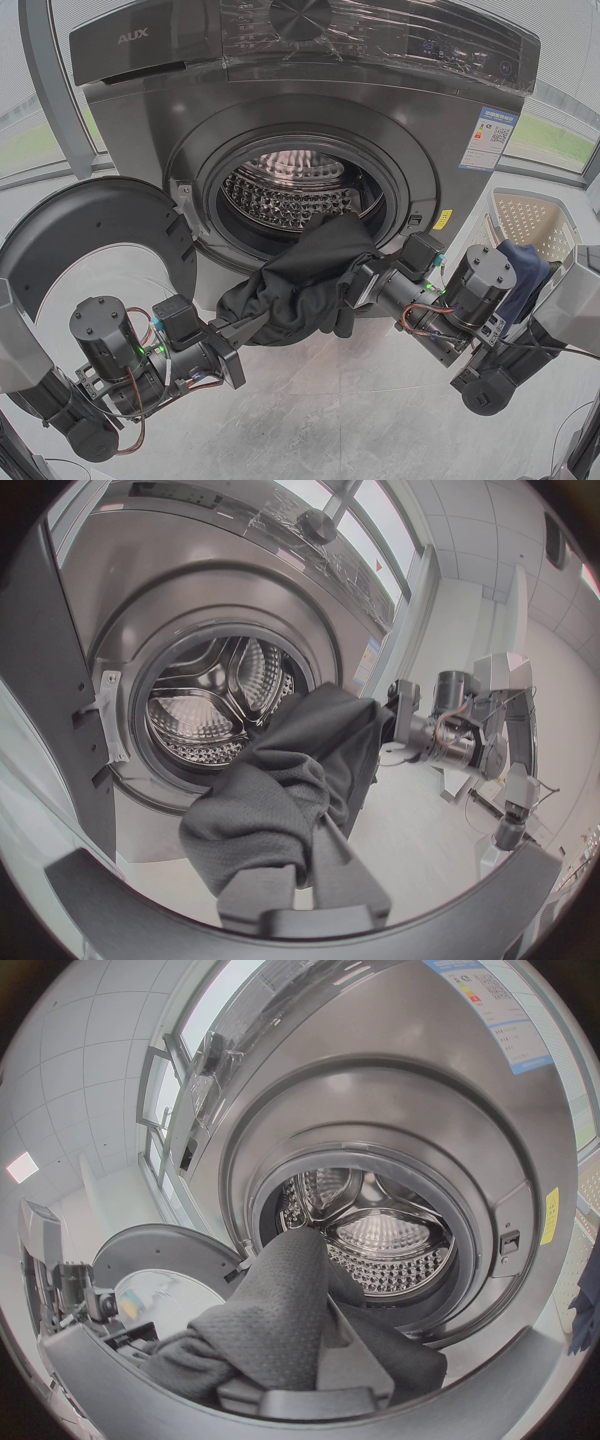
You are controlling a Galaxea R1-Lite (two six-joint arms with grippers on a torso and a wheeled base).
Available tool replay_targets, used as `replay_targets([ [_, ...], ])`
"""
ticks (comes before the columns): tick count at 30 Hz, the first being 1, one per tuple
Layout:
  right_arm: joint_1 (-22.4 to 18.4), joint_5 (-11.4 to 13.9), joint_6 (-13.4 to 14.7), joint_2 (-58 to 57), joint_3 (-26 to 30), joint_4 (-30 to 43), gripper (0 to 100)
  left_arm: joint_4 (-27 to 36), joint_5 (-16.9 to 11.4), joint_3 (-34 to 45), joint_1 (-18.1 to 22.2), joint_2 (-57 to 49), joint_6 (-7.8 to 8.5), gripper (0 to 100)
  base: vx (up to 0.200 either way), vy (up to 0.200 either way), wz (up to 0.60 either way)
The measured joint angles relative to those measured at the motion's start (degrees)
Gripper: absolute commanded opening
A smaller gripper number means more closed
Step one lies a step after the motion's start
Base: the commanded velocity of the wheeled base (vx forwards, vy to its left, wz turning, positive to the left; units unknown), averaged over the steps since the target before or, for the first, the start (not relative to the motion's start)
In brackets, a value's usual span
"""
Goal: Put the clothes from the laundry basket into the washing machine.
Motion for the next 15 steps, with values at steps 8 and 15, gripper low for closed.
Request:
replay_targets([
  [8,0.2,0.1,0.0,-0.9,-0.3,0.0,0,-1.9,-0.2,2.7,-0.5,4.7,1.27,100,0.000,0.000,0.00],
  [15,0.4,0.1,-0.1,-1.0,-0.7,0.1,0,-1.9,-1.8,6.3,-1.8,6.8,2.61,100,0.000,0.000,0.00],
])
